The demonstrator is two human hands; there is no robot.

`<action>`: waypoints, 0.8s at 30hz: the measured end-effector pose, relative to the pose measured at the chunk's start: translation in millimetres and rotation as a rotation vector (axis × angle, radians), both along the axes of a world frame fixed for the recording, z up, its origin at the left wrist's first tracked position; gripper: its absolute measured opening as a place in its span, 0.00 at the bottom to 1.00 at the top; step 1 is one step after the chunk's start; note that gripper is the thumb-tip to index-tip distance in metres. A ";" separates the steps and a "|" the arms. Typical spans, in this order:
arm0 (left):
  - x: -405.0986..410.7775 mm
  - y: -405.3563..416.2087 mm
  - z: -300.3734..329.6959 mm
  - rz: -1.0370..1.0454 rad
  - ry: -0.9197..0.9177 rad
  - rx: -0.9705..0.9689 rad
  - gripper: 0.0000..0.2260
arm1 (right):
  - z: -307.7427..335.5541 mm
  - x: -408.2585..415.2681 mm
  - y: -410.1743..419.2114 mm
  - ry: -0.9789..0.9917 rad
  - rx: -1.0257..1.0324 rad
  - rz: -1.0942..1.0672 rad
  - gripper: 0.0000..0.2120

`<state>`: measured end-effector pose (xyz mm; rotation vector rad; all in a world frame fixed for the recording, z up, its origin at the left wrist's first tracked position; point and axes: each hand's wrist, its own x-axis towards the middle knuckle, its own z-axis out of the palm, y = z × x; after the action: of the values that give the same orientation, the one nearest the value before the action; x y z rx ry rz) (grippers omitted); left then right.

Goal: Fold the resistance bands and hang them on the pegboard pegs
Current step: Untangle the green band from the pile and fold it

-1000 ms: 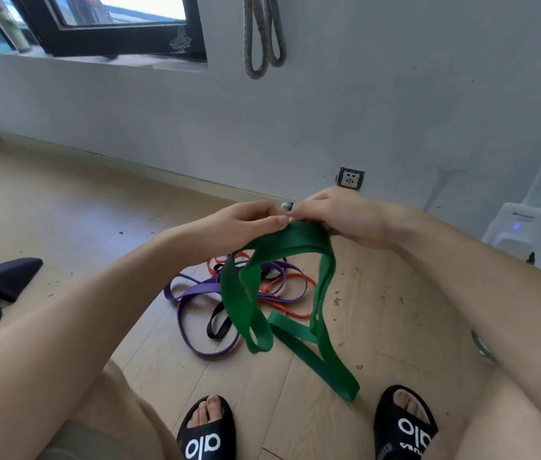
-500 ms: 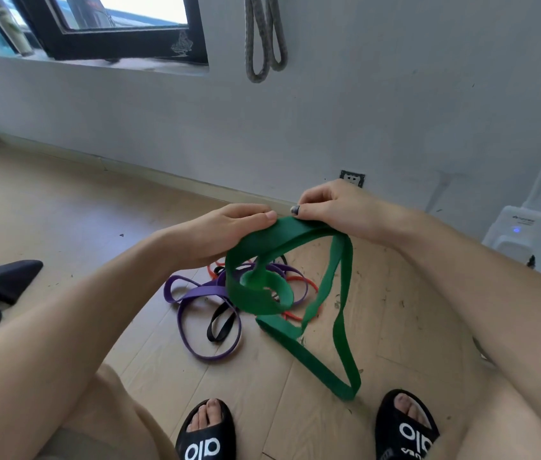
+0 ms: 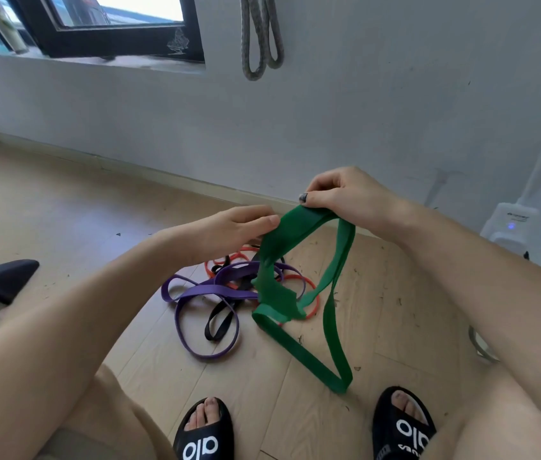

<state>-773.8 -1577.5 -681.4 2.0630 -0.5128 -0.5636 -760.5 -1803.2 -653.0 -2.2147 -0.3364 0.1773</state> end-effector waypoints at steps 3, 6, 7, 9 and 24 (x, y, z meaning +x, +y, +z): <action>0.0 -0.2 0.2 -0.041 -0.057 0.050 0.14 | 0.8 0.0 -2.2 0.004 0.067 -0.041 0.08; -2.1 -2.0 1.2 -0.051 -0.074 0.092 0.19 | -0.4 0.5 -3.0 0.019 0.097 -0.069 0.09; -2.3 -1.7 1.8 -0.040 -0.072 0.084 0.19 | -0.3 1.6 -3.9 0.024 0.109 -0.087 0.09; 0.4 1.2 2.7 0.011 -0.037 0.023 0.16 | 0.6 4.0 -6.7 0.029 0.137 -0.122 0.10; 13.3 13.6 2.9 0.149 0.065 -0.281 0.14 | 2.5 0.5 -11.1 -0.028 -0.082 -0.032 0.06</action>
<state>-760.5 -1564.0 -678.5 1.7923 -0.3733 -0.4418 -760.0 -1814.3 -650.5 -2.3038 -0.3132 0.1455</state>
